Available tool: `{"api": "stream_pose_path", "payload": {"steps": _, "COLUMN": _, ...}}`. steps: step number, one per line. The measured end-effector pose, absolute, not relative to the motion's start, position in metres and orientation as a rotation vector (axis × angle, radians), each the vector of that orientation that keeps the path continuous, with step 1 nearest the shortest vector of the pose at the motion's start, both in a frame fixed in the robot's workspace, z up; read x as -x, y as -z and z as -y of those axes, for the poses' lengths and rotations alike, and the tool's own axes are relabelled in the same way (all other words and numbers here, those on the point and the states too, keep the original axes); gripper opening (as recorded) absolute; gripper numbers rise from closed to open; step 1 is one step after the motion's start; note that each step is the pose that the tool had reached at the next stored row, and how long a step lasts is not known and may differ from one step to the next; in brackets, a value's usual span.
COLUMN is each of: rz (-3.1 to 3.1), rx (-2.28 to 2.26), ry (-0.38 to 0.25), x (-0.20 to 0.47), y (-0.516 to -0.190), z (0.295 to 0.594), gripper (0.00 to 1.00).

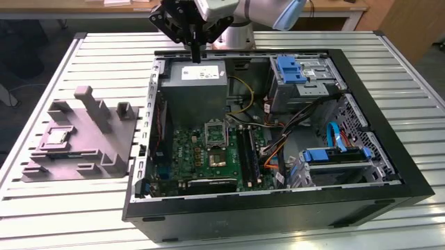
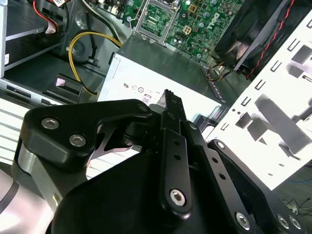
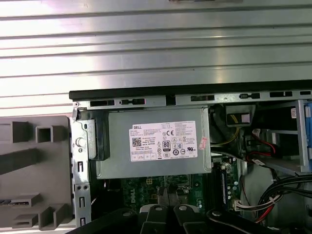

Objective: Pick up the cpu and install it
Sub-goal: 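Reach for the cpu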

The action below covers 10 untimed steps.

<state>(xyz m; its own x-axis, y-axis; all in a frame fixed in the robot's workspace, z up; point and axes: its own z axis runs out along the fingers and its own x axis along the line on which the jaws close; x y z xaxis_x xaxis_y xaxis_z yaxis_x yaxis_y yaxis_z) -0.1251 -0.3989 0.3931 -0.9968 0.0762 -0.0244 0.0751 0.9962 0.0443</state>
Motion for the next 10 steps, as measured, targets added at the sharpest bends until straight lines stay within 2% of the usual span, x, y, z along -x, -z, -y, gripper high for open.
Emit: {"api": "stream_pose_path", "payload": {"steps": 10, "rz": -3.113, "rx": -0.118, "ry": -0.068, "x": 0.128, "y": -0.3927, "z": 0.3989, "gripper": 0.11}}
